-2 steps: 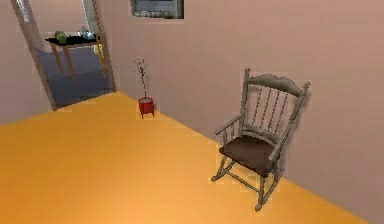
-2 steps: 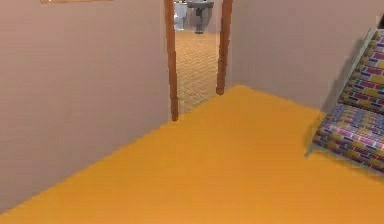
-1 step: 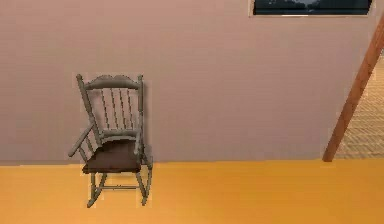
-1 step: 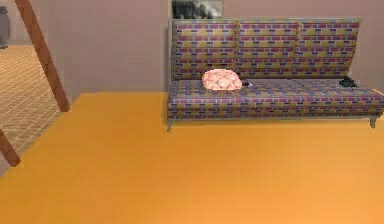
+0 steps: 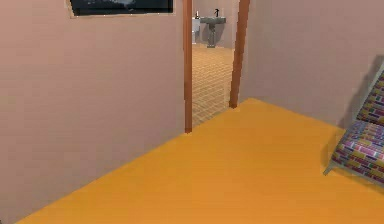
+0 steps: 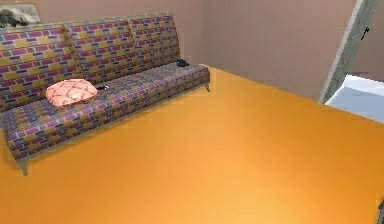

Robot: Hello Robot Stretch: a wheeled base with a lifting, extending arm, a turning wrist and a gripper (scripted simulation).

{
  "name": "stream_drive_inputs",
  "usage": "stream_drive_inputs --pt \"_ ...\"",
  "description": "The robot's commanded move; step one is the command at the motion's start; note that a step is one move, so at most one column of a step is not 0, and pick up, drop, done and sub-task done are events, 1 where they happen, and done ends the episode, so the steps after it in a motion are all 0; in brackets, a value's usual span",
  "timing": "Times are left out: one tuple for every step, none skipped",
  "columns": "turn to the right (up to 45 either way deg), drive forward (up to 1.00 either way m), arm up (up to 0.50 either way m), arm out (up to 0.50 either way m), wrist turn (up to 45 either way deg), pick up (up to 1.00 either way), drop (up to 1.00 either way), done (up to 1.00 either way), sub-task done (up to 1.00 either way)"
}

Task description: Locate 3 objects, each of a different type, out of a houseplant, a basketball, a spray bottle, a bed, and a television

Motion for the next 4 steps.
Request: stream_drive_inputs --pt "0.0 0.05 0.0 0.0 0.0 0.0 0.0 0.0 0.0" --pt "-45.0 0.0 0.0 0.0 0.0 0.0 0.0 0.0 0.0" --pt "-36.0 0.0 0.0 0.0 0.0 0.0 0.0 0.0 0.0" --pt "0.0 0.5 0.0 0.0 0.0 0.0 0.0 0.0 0.0"
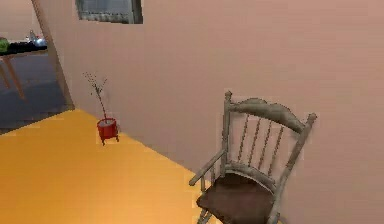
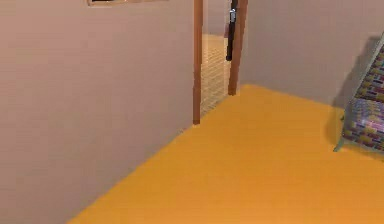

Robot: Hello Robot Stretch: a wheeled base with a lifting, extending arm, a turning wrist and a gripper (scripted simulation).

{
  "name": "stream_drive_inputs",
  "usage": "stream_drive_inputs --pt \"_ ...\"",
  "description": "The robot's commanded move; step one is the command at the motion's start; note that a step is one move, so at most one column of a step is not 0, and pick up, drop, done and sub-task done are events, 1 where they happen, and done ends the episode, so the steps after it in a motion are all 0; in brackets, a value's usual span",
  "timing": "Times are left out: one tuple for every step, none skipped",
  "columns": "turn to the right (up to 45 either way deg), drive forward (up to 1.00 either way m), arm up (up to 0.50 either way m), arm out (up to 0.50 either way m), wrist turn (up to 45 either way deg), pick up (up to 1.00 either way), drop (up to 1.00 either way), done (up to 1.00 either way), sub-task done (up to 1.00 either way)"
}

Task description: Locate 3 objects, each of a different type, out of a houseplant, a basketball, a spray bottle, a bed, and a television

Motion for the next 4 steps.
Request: stream_drive_inputs --pt "-45.0 0.0 0.0 0.0 0.0 0.0 0.0 0.0 0.0" --pt "-6.0 0.0 0.0 0.0 0.0 0.0 0.0 0.0 0.0" --pt "0.0 0.75 0.0 0.0 0.0 0.0 0.0 0.0 0.0" --pt "42.0 0.0 0.0 0.0 0.0 0.0 0.0 0.0 0.0"
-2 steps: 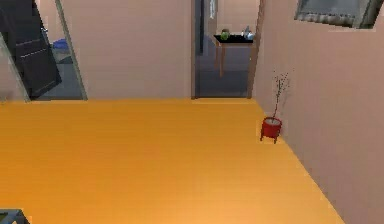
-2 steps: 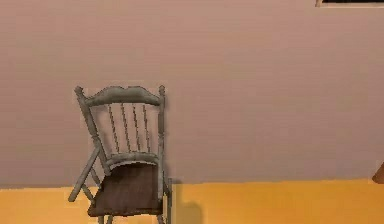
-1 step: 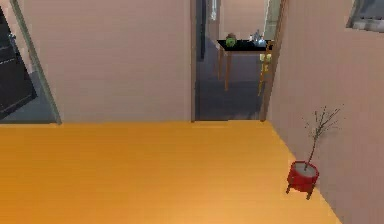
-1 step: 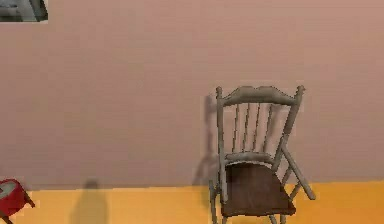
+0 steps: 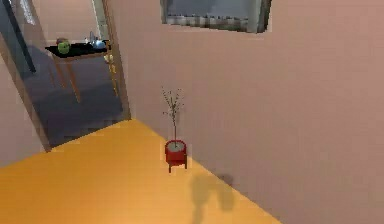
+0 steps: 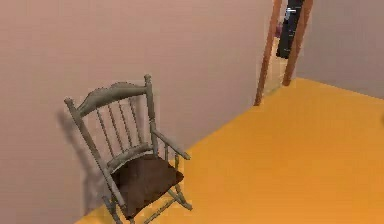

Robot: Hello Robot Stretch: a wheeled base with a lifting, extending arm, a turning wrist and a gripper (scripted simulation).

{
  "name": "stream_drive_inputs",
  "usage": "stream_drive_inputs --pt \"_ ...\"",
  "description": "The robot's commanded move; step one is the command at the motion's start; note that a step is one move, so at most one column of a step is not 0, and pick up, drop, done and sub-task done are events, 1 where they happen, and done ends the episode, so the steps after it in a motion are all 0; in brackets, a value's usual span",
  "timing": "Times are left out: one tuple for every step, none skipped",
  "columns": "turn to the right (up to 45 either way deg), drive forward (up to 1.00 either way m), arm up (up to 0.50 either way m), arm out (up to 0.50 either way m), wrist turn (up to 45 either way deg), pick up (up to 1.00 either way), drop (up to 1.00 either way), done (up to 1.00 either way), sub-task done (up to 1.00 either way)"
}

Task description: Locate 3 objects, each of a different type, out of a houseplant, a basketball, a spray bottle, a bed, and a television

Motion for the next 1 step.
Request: stream_drive_inputs --pt "0.0 0.65 0.0 0.0 0.0 0.0 0.0 0.0 0.0"
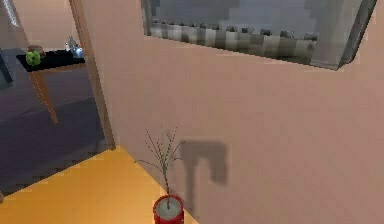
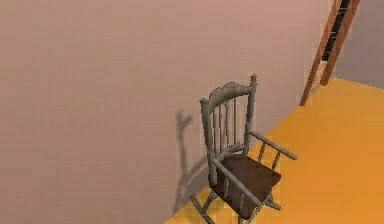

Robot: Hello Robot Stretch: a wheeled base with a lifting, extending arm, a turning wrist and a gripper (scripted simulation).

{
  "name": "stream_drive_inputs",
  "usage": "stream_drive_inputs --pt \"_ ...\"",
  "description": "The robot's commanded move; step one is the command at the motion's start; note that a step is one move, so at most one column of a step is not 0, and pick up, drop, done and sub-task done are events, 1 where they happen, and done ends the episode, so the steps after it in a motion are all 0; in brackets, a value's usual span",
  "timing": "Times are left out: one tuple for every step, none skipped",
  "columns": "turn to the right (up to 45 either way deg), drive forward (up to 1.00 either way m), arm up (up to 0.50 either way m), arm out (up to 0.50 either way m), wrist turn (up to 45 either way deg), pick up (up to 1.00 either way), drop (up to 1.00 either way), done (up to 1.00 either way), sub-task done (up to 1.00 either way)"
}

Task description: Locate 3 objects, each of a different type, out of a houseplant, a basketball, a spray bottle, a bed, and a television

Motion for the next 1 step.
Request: stream_drive_inputs --pt "0.0 0.0 0.0 0.0 0.0 0.0 0.0 0.0 1.0"
